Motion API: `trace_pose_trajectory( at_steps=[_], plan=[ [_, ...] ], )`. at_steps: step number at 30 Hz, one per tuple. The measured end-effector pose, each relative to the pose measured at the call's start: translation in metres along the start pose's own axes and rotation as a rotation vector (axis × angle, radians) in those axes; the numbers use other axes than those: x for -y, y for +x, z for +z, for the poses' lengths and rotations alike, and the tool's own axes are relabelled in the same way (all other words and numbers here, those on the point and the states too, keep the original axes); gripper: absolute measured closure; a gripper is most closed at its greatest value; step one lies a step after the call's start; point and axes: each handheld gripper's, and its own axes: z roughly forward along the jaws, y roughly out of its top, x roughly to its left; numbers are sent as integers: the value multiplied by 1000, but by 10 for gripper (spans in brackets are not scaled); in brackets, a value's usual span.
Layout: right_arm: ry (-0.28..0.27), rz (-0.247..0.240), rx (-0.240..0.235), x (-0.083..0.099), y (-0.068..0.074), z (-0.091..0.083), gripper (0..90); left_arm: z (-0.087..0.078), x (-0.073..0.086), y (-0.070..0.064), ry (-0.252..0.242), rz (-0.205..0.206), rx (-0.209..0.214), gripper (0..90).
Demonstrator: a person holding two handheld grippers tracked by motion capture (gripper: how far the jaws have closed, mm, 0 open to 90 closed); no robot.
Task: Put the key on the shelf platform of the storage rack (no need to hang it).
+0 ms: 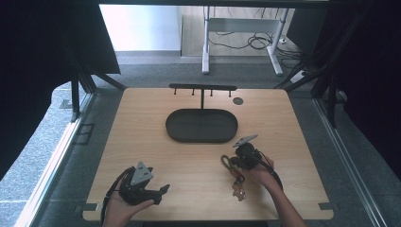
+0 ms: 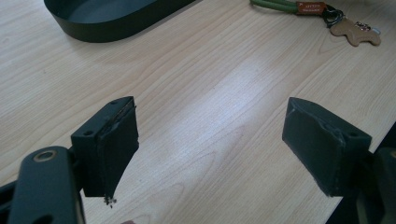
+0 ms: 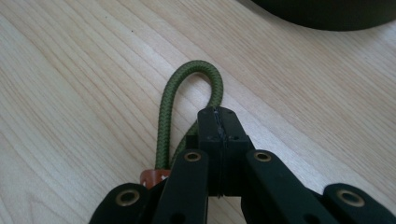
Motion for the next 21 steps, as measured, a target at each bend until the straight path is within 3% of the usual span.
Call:
trace_pose_trajectory(
  at_steps=[8, 16, 21],
  plan=[
    [3, -8, 8, 2, 0, -15, 855, 0, 1, 2, 0, -5, -4, 189],
    [68, -33, 15, 2, 16, -31, 607, 0, 0, 0, 1, 1, -1, 189],
    [104, -46, 9, 3, 22, -28, 552, -1, 0, 0, -1, 0, -2, 189]
  ],
)
